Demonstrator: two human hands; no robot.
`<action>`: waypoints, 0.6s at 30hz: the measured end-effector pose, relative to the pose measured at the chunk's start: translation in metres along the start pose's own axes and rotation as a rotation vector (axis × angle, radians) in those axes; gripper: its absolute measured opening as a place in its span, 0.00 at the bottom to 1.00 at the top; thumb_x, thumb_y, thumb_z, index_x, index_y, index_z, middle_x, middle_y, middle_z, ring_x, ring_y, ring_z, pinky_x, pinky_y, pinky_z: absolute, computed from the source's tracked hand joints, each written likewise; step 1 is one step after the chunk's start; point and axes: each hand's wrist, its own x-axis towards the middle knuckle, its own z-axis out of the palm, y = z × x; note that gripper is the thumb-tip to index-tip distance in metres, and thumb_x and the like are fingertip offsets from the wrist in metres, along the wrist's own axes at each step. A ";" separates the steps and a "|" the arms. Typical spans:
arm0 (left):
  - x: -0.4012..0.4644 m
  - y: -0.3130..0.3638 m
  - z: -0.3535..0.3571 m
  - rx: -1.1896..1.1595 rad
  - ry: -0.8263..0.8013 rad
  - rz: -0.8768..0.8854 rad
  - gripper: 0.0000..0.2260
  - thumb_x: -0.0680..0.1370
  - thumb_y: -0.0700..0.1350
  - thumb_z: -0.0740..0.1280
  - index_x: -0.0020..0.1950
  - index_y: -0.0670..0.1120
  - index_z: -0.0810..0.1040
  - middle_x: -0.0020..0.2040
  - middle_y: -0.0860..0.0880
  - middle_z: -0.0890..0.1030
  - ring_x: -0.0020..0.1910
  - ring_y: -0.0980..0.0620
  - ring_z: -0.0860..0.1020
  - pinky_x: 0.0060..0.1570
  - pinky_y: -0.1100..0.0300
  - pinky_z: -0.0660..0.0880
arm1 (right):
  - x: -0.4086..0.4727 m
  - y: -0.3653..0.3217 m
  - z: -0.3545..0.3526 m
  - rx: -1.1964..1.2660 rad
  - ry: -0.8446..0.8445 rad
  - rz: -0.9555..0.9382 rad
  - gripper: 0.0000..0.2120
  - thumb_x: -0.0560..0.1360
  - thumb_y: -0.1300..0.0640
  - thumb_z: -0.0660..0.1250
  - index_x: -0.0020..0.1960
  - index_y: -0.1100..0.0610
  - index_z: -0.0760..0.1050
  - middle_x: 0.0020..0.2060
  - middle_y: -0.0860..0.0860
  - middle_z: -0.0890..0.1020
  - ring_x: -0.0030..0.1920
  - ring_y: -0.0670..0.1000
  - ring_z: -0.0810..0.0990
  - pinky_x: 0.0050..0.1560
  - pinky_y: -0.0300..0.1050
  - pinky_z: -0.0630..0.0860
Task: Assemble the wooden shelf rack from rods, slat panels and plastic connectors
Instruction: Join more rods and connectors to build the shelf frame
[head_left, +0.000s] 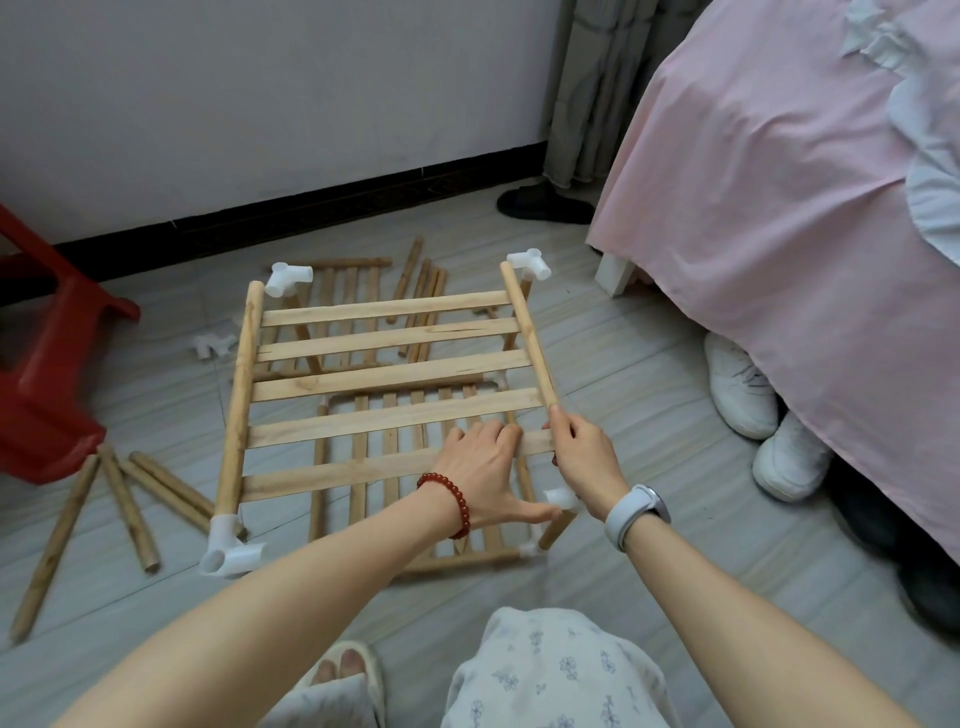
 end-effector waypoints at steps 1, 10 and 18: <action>0.001 0.001 -0.003 0.009 -0.027 0.004 0.38 0.65 0.74 0.61 0.63 0.46 0.66 0.56 0.49 0.71 0.53 0.50 0.69 0.57 0.54 0.66 | 0.000 0.000 -0.001 -0.058 -0.004 -0.016 0.17 0.80 0.48 0.55 0.39 0.56 0.72 0.32 0.49 0.73 0.39 0.52 0.72 0.39 0.46 0.69; -0.002 -0.055 -0.062 0.030 0.145 -0.086 0.20 0.79 0.57 0.57 0.67 0.51 0.68 0.64 0.51 0.70 0.64 0.51 0.66 0.61 0.54 0.62 | 0.053 -0.003 -0.031 -0.549 -0.093 -0.226 0.12 0.80 0.49 0.55 0.42 0.54 0.69 0.39 0.51 0.74 0.41 0.55 0.74 0.38 0.44 0.64; -0.004 -0.153 -0.091 0.128 0.170 -0.476 0.19 0.79 0.54 0.56 0.69 0.51 0.66 0.67 0.49 0.67 0.66 0.48 0.65 0.65 0.49 0.61 | 0.141 -0.053 -0.011 -1.045 0.118 -0.212 0.19 0.79 0.59 0.54 0.69 0.50 0.62 0.62 0.53 0.71 0.65 0.55 0.66 0.65 0.61 0.58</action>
